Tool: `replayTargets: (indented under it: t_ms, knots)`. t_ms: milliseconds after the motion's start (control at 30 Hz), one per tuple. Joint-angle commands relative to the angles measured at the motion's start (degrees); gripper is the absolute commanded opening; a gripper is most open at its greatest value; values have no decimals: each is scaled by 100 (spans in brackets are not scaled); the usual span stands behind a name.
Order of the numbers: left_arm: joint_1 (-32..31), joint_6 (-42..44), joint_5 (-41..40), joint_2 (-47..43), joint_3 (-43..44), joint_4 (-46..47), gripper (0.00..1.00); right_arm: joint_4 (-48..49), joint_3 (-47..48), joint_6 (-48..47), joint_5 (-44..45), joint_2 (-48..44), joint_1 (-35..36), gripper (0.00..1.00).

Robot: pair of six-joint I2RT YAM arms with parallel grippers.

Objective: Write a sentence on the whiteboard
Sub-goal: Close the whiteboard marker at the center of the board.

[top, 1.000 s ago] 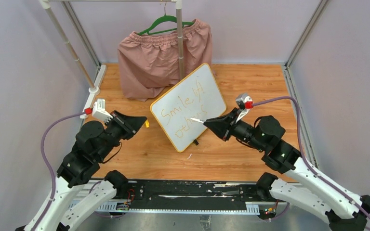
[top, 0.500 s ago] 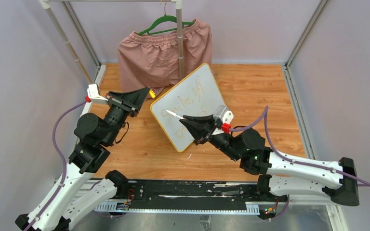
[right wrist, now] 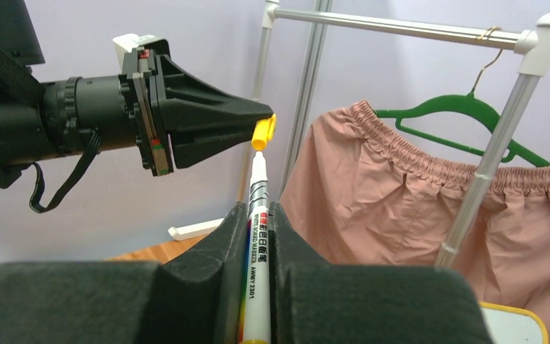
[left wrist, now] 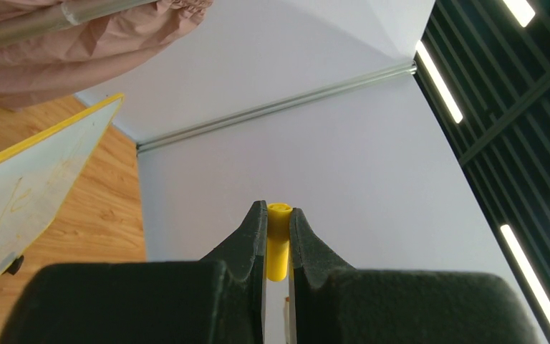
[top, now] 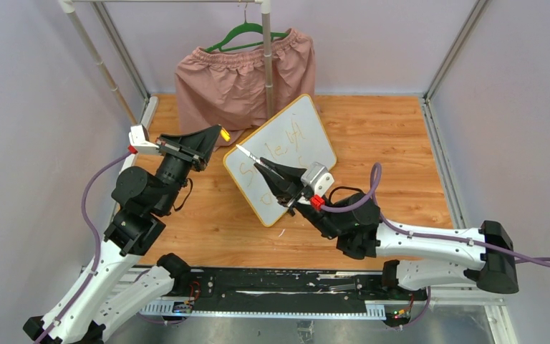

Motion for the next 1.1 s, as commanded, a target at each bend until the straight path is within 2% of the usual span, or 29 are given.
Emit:
replayTargets:
  t_ms: [0,1067]
  knots:
    - [-32,-73,-58,-22,147,196,0,522,269,-219,134,47,83,0]
    - [-34,-132,130,-61,173,222,0,175,529,39,109,298,80,0]
